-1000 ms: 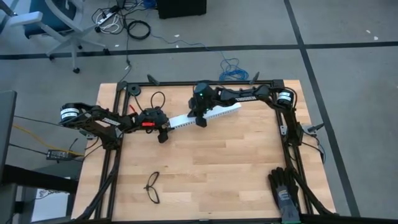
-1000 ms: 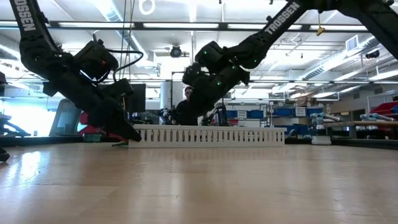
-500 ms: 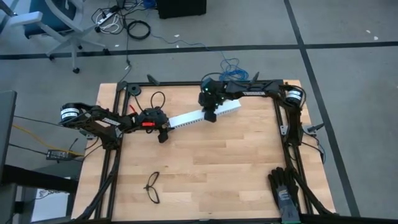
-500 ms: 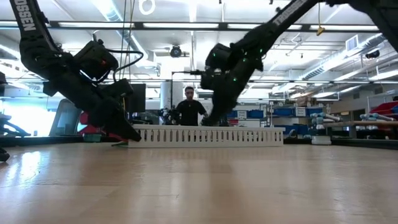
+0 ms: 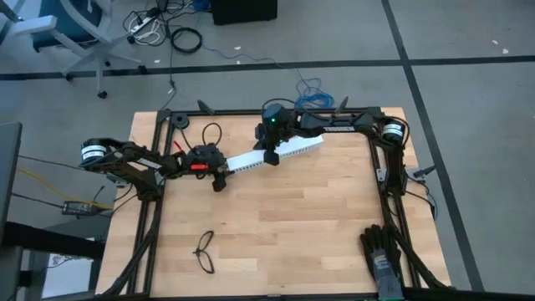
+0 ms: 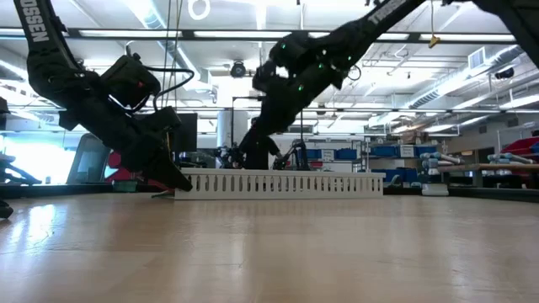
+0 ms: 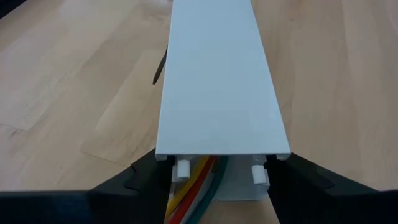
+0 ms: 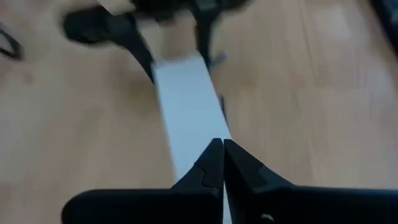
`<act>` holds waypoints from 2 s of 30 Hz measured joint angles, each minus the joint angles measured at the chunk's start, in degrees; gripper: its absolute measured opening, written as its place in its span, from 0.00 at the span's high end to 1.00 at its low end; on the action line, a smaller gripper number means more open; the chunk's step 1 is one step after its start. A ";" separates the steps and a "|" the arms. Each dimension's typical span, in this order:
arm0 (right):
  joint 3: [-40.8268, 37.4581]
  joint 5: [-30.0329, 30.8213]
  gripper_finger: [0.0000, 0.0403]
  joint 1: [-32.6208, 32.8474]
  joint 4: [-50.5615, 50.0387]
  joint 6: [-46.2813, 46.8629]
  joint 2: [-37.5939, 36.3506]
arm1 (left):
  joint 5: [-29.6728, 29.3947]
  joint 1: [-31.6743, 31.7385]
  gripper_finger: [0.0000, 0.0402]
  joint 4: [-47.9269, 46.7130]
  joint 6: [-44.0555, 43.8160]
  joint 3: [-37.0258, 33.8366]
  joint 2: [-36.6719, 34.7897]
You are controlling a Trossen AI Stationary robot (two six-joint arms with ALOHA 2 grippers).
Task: Ziptie cables
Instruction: Close the white cable duct lid
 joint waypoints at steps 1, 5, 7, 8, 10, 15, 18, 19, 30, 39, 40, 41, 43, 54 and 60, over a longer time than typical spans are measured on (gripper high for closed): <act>-0.33 -0.19 1.00 0.05 0.33 -0.06 -0.93 | -0.02 0.02 0.43 0.04 -0.01 0.00 0.01; -0.92 0.05 1.00 0.11 -0.84 -0.32 -3.22 | -1.21 0.02 0.42 0.17 -0.51 0.00 -0.01; -0.92 0.06 1.00 0.05 -1.03 -0.34 -4.08 | -1.63 0.04 0.40 0.38 -1.78 -0.01 0.01; -0.92 0.07 1.00 0.04 -1.27 -0.35 -4.30 | -1.84 0.04 0.39 0.50 -2.02 -0.02 -0.01; -0.92 0.07 1.00 0.07 -2.14 -0.36 -4.33 | -1.90 0.04 0.35 0.68 -2.16 -0.02 -0.01; -0.90 0.07 1.00 -0.04 -5.15 -0.70 -4.31 | -1.84 0.03 0.24 1.66 -4.93 -0.02 -0.03; -0.90 0.26 1.00 -0.48 -7.06 -0.95 -4.52 | -1.41 0.04 0.20 3.50 -8.64 -0.02 -0.07; -0.90 0.43 1.00 -0.53 -7.47 -1.19 -4.72 | -0.54 0.04 0.19 4.31 -9.19 -0.02 -0.15; -10.46 1.74 1.00 -3.12 -0.50 1.37 -13.36 | 3.85 0.09 0.21 7.23 -6.45 0.00 -8.00; -19.50 1.86 1.00 -4.07 8.98 6.13 -15.14 | 1.19 0.09 0.22 1.87 -4.93 -0.02 -9.54; -19.72 2.09 1.00 -3.91 8.43 6.15 -15.05 | 1.11 0.09 0.22 0.78 -5.30 -0.04 -9.54; -19.92 2.38 1.00 -3.74 8.14 6.11 -14.97 | 1.09 0.09 0.22 0.12 -6.11 -0.06 -9.64; -19.81 3.06 1.00 -3.42 9.87 6.20 -14.55 | 1.51 0.11 0.22 -0.19 -6.70 -0.04 -9.72; -19.76 3.09 1.00 -3.38 10.11 7.72 -14.21 | 8.77 -0.61 0.22 -8.67 -12.64 -0.02 -9.74; -19.76 3.11 1.00 -3.04 9.96 7.84 -14.19 | 7.62 -3.97 0.22 -11.04 -14.78 -0.04 -9.74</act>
